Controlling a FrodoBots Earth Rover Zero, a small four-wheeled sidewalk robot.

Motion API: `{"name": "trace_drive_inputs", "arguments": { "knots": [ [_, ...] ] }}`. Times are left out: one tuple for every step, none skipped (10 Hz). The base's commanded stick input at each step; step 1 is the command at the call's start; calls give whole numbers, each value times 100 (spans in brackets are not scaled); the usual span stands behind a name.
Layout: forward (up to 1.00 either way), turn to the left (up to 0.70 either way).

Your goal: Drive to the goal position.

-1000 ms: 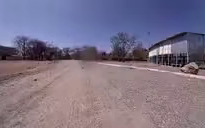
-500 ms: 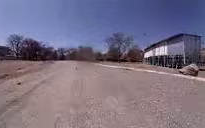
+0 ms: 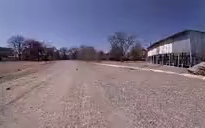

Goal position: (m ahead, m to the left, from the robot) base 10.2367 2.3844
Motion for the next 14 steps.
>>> {"name": "trace_drive_inputs", "arguments": {
  "knots": [
    [100, 0],
    [100, 0],
    [100, 0],
    [100, 0],
    [100, 0],
    [100, 0],
    [100, 0],
    [100, 0],
    [100, 0],
    [100, 0],
    [100, 0],
    [100, 0],
    [100, 0],
    [100, 0]
  ]
}}
